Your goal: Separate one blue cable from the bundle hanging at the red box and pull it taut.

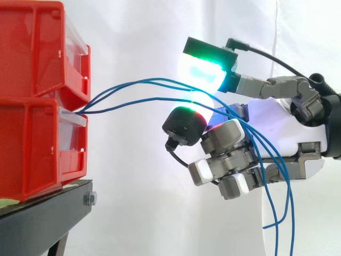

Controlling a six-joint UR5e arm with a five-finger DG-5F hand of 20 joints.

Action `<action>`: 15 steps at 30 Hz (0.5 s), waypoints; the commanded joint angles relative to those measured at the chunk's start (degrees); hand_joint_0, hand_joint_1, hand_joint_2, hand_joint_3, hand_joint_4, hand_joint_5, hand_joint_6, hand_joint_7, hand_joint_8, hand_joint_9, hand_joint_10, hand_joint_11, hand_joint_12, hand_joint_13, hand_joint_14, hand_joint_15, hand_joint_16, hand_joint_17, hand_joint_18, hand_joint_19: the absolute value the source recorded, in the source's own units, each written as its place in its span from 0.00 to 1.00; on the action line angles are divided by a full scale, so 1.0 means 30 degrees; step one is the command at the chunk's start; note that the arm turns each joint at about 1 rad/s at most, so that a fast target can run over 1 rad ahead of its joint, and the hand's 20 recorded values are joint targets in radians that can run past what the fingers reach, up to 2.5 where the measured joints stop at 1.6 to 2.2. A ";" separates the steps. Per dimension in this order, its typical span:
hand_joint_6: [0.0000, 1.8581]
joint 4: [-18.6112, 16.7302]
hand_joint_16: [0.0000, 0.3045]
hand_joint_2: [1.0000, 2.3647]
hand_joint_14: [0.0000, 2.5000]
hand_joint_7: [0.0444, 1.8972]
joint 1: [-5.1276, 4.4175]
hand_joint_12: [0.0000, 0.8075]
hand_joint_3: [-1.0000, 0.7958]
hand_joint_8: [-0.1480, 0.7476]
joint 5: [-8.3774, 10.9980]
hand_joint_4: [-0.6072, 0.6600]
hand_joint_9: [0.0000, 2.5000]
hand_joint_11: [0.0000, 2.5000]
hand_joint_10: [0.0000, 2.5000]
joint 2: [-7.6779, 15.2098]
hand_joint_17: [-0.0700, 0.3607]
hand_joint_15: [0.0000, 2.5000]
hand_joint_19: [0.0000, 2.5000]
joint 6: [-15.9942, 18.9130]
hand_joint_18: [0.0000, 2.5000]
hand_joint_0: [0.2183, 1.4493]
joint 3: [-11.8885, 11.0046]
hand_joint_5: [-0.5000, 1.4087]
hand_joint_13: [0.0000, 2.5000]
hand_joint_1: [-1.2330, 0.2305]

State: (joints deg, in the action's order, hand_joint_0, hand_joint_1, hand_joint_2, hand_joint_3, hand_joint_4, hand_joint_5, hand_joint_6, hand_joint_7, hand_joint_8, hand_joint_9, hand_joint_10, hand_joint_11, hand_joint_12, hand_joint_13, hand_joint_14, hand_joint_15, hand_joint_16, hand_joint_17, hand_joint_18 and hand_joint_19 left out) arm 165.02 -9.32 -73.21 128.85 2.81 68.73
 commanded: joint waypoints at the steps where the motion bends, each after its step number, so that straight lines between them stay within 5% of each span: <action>1: 0.48 -0.0045 0.17 0.02 0.01 0.73 0.0000 0.49 0.43 0.58 0.0000 0.63 0.44 0.46 0.01 0.0000 0.43 0.30 0.37 0.0000 0.40 0.29 -0.0001 0.19 0.42 0.32; 10: 0.49 -0.0045 0.17 0.01 0.01 0.69 -0.0059 0.47 0.33 0.57 0.0030 0.61 0.43 0.46 0.01 0.0000 0.43 0.30 0.35 0.0000 0.39 0.36 -0.0001 0.18 0.41 0.24; 15: 0.48 -0.0075 0.17 0.00 0.01 0.69 -0.0059 0.47 0.28 0.58 0.0059 0.62 0.44 0.46 0.01 0.0000 0.43 0.30 0.36 0.0000 0.40 0.31 -0.0001 0.19 0.41 0.32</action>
State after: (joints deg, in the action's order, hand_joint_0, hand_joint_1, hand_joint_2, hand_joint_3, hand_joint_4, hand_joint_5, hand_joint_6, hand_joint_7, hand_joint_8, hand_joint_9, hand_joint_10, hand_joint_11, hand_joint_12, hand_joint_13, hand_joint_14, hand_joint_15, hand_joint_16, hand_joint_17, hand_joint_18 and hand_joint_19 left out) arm 164.82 -9.43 -73.07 128.85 2.81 68.73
